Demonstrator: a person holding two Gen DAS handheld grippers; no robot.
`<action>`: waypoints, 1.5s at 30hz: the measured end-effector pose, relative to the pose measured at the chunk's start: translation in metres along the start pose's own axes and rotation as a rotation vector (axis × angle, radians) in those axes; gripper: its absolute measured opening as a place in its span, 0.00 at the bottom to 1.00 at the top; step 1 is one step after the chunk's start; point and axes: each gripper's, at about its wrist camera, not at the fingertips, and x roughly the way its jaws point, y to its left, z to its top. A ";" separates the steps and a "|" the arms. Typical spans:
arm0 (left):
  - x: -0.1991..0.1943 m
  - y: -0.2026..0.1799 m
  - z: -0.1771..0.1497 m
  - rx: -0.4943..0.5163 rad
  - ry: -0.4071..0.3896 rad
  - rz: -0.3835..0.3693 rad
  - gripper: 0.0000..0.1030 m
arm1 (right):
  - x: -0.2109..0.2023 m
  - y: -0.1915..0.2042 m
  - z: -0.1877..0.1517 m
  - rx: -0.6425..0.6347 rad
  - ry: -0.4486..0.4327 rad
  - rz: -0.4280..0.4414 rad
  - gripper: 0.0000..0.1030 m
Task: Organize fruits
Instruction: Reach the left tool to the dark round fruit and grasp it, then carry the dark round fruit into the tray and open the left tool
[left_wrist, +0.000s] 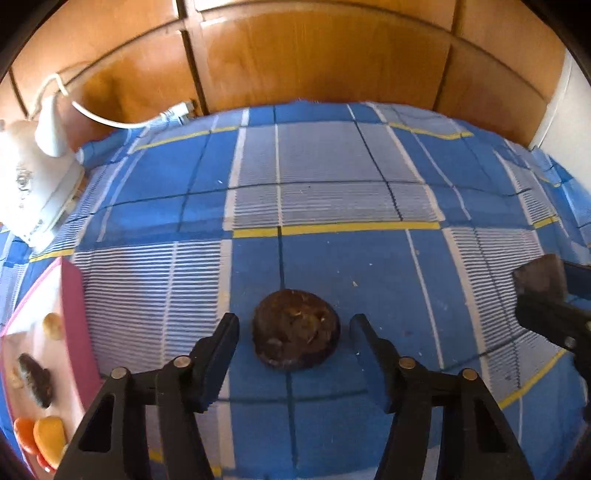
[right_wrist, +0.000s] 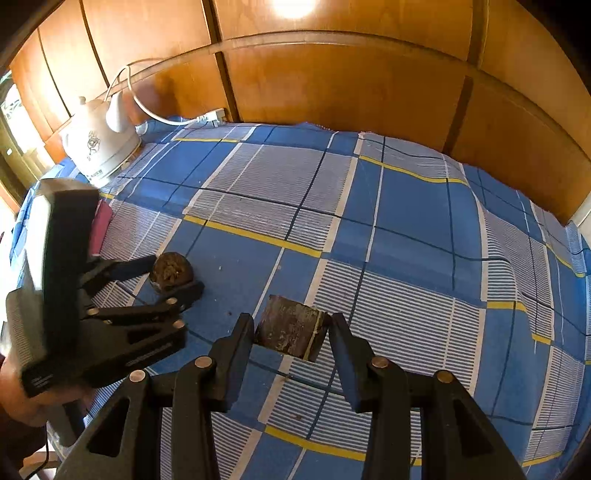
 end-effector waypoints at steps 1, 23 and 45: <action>-0.001 0.000 -0.001 -0.002 -0.028 0.001 0.47 | 0.001 0.001 -0.001 -0.007 0.005 0.002 0.42; -0.109 0.024 -0.092 -0.118 -0.164 -0.030 0.46 | 0.039 0.026 -0.024 -0.136 0.128 0.001 0.41; -0.159 0.049 -0.135 -0.182 -0.207 0.011 0.46 | 0.036 0.031 -0.027 -0.169 0.104 -0.018 0.41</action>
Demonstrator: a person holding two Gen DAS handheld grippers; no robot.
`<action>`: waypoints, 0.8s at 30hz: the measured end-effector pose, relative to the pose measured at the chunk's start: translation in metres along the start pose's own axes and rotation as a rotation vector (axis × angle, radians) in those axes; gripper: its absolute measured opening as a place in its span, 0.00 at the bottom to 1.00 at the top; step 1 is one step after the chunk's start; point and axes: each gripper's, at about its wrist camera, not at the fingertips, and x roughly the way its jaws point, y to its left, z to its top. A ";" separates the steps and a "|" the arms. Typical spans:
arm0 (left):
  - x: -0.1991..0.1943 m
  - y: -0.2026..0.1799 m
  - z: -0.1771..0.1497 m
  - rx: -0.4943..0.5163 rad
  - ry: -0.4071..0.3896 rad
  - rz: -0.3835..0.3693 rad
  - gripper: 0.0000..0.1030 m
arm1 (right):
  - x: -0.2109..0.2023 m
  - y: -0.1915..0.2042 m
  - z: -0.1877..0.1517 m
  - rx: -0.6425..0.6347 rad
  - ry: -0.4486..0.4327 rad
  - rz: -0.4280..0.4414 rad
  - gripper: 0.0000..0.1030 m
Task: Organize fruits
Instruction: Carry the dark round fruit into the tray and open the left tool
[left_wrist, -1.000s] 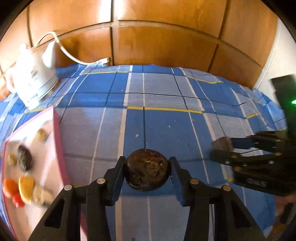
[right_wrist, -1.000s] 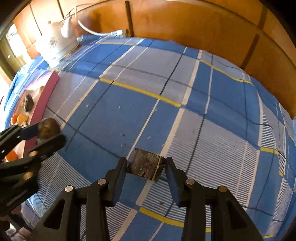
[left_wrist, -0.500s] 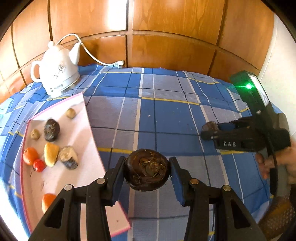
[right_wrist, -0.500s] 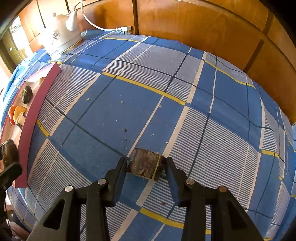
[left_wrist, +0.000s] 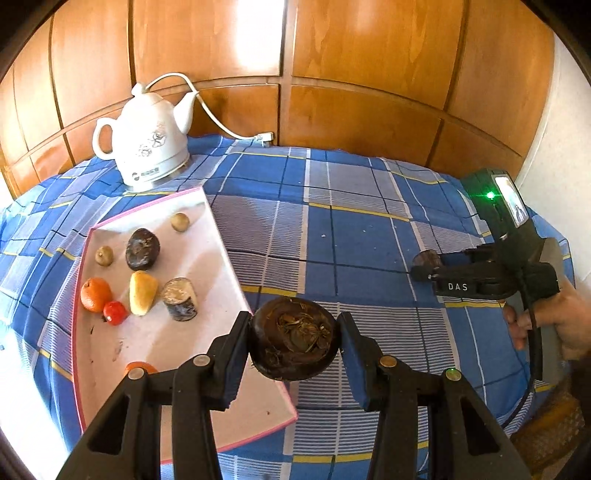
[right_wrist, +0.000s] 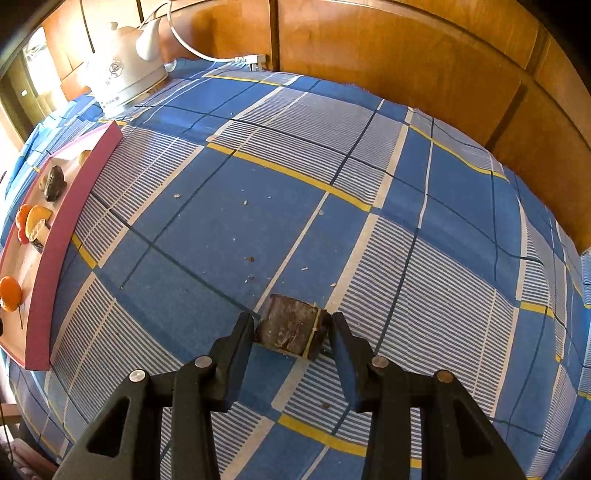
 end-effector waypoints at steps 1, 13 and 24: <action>0.000 0.001 0.000 -0.004 0.001 0.001 0.46 | 0.000 0.000 0.000 0.000 0.000 -0.001 0.41; -0.003 0.013 -0.002 -0.037 0.002 0.014 0.46 | 0.000 0.002 0.000 -0.009 -0.002 -0.006 0.41; -0.004 0.029 -0.001 -0.068 -0.002 0.036 0.46 | 0.000 0.001 0.000 -0.011 -0.002 -0.007 0.41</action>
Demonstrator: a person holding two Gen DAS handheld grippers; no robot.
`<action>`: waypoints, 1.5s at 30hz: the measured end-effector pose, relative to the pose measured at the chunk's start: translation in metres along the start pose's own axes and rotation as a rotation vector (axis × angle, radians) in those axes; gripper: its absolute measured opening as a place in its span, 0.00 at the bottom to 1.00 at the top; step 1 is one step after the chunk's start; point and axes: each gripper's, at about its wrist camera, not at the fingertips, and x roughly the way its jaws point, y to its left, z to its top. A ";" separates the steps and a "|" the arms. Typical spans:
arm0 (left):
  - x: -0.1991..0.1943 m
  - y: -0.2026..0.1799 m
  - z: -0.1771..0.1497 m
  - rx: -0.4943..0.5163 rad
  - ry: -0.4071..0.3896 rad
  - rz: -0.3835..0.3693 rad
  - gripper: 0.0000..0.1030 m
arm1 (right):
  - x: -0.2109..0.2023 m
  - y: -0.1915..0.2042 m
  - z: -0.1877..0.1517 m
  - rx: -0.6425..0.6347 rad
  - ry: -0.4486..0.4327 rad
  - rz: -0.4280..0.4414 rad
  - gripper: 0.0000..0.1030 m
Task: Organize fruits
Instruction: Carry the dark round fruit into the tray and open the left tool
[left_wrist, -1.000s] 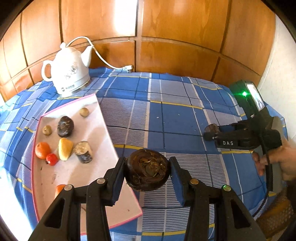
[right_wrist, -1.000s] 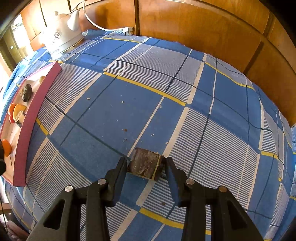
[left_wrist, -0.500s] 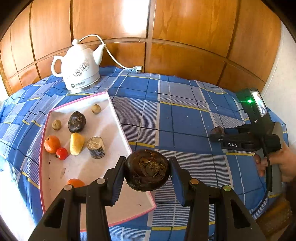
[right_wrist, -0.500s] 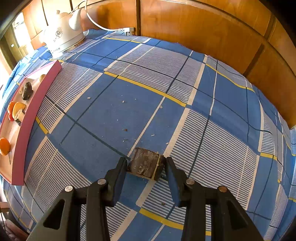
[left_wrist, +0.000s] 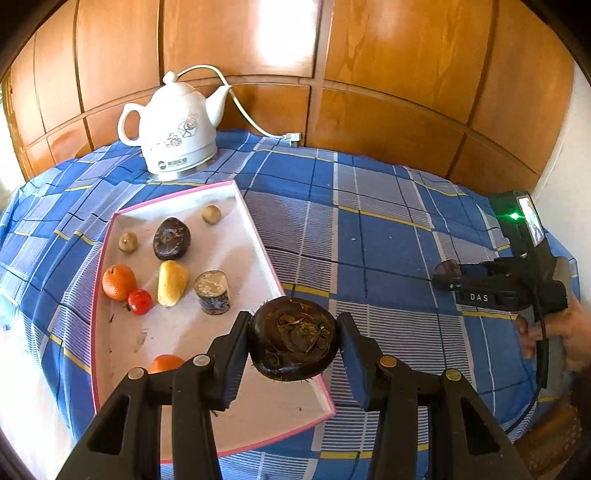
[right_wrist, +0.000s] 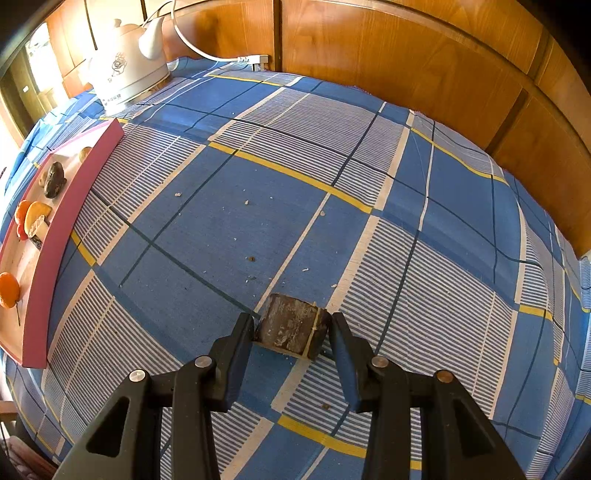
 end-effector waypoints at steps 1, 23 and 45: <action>0.000 0.002 0.000 -0.004 -0.001 0.003 0.46 | 0.000 0.000 0.000 -0.001 0.000 -0.001 0.41; -0.016 0.075 0.005 -0.141 -0.037 0.102 0.46 | 0.000 0.000 0.000 -0.003 -0.002 -0.005 0.41; 0.022 0.139 -0.007 -0.304 0.029 0.179 0.62 | 0.000 0.002 0.000 0.003 -0.003 -0.009 0.41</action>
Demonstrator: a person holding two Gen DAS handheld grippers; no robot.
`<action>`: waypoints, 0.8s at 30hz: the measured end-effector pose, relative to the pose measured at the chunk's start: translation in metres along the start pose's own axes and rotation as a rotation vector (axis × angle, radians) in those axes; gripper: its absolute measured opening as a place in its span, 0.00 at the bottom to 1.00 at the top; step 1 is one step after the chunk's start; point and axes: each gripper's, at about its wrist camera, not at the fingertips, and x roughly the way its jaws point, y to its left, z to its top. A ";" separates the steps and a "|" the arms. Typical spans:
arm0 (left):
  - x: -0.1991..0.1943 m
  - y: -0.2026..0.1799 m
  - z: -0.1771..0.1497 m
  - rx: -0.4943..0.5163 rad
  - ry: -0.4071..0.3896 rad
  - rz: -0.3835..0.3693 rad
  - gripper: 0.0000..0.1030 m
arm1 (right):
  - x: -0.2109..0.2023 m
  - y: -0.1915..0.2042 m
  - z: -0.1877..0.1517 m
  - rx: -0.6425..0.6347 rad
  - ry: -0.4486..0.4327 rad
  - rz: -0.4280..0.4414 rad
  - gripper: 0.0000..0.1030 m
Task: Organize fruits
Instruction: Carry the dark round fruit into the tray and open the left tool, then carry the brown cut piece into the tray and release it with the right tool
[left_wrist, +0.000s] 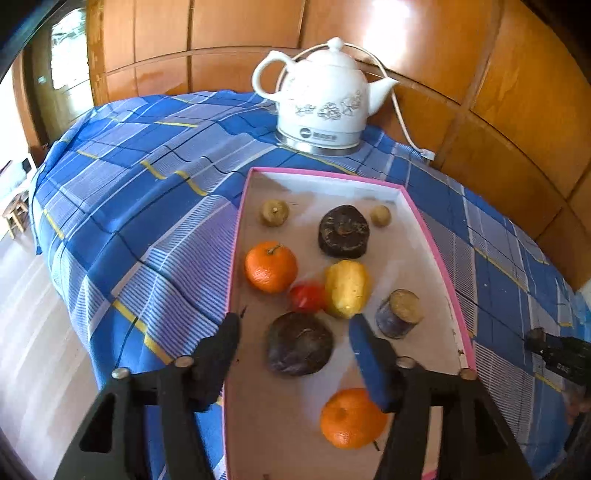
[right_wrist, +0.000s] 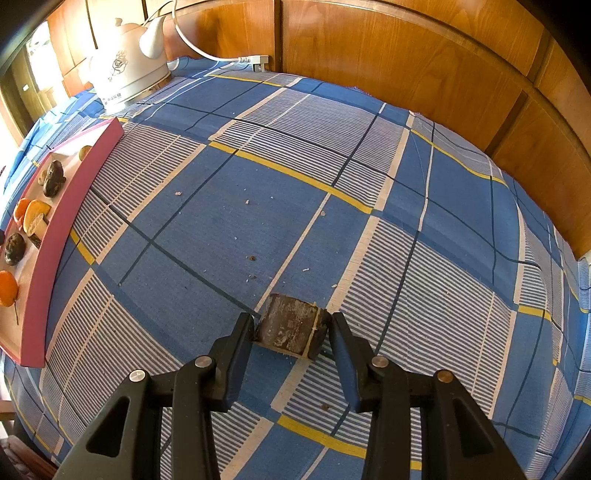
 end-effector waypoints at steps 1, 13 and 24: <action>0.000 0.000 -0.001 0.003 0.000 0.002 0.62 | 0.000 0.000 0.000 0.000 -0.001 -0.001 0.42; -0.020 -0.010 -0.010 0.033 -0.041 0.056 0.66 | 0.000 0.000 -0.001 -0.002 -0.002 -0.005 0.42; -0.039 -0.031 -0.018 0.089 -0.072 0.025 0.68 | -0.001 0.001 -0.001 -0.004 -0.004 -0.009 0.42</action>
